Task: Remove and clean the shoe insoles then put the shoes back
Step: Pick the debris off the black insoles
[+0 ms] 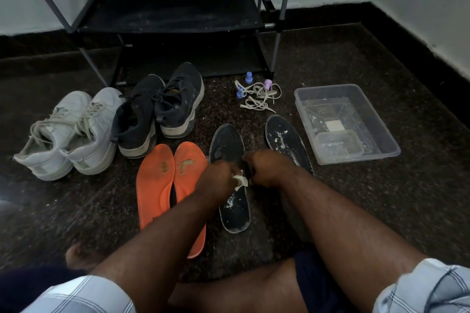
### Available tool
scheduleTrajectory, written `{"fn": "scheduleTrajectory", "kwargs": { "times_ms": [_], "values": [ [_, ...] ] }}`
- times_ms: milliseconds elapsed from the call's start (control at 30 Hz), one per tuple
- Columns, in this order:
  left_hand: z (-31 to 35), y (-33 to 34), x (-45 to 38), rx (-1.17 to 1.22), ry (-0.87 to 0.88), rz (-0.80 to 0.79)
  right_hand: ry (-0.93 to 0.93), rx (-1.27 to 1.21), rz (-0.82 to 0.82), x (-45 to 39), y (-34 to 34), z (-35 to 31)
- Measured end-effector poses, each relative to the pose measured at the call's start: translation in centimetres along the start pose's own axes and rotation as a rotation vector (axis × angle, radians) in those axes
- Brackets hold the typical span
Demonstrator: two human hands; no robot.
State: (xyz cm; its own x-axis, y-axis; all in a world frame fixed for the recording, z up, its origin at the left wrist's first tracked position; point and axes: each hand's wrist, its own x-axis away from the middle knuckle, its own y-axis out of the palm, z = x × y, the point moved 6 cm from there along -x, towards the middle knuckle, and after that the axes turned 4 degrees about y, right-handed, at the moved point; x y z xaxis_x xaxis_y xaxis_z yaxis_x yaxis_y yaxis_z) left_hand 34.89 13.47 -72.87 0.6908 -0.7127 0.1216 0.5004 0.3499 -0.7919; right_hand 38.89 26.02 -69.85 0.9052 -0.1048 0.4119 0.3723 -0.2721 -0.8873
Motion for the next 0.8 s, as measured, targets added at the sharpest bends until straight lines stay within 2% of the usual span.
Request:
{"fn": "scheduleTrajectory", "kwargs": {
  "times_ms": [100,233,467,633,800],
  "values": [
    [-0.1,0.0,-0.1,0.044,-0.011,-0.004,-0.110,0.123,0.179,-0.4,-1.0,-0.6],
    [-0.1,0.0,0.0,0.010,-0.006,-0.001,-0.207,0.272,0.060,-0.7,0.4,-1.5],
    [-0.7,0.0,-0.2,0.007,-0.060,0.089,-0.151,0.269,-0.008,-1.0,1.2,-1.1],
    [0.2,0.5,0.0,-0.055,0.040,-0.023,-0.136,0.268,-0.044,-1.0,1.3,-1.1],
    [0.1,-0.4,-0.2,-0.079,-0.015,0.089,-0.139,0.292,-0.035,-1.1,1.5,-1.2]
  ]
}}
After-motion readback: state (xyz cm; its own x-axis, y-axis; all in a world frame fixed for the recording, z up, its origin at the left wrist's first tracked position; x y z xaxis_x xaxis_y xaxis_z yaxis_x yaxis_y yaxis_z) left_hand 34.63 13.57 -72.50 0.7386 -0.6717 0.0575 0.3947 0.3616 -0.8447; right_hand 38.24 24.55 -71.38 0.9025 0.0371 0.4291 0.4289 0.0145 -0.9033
